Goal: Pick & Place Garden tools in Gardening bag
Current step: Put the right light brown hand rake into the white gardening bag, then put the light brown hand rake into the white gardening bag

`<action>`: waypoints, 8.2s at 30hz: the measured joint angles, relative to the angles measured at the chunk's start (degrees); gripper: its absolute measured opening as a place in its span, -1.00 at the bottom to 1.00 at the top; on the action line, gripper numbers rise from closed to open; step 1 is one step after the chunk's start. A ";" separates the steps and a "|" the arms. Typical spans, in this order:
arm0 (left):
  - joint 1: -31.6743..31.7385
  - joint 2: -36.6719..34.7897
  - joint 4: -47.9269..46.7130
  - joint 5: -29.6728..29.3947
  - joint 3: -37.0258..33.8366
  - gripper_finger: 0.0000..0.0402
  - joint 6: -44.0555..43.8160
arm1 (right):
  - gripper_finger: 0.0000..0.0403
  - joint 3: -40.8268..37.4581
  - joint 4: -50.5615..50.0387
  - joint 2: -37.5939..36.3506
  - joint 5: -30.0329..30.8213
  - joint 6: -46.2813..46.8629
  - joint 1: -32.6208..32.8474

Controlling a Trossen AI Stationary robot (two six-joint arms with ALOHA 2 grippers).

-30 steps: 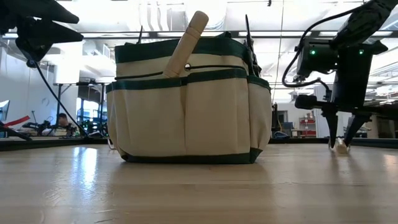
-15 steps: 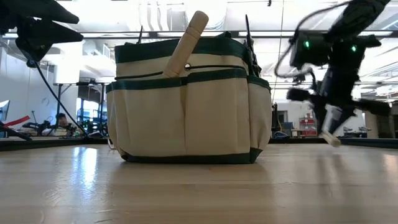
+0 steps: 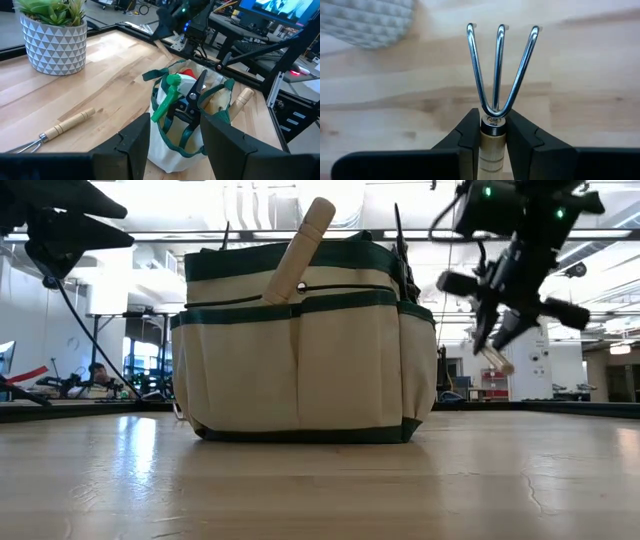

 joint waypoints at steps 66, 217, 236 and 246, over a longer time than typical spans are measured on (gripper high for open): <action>0.01 -0.01 -0.09 0.00 0.00 -0.12 0.02 | -0.73 45.95 29.51 37.44 49.69 -41.06 45.27; 0.01 -0.02 -0.50 0.00 0.00 -0.12 0.02 | -0.44 45.82 25.14 56.45 53.15 -42.68 41.21; 0.01 -0.02 -0.50 0.00 0.00 -0.12 0.00 | -0.48 45.83 21.96 51.85 46.67 -45.40 42.21; -0.01 -0.02 -0.50 0.00 0.00 -0.12 0.02 | -0.60 45.82 19.38 48.71 46.66 -45.03 44.31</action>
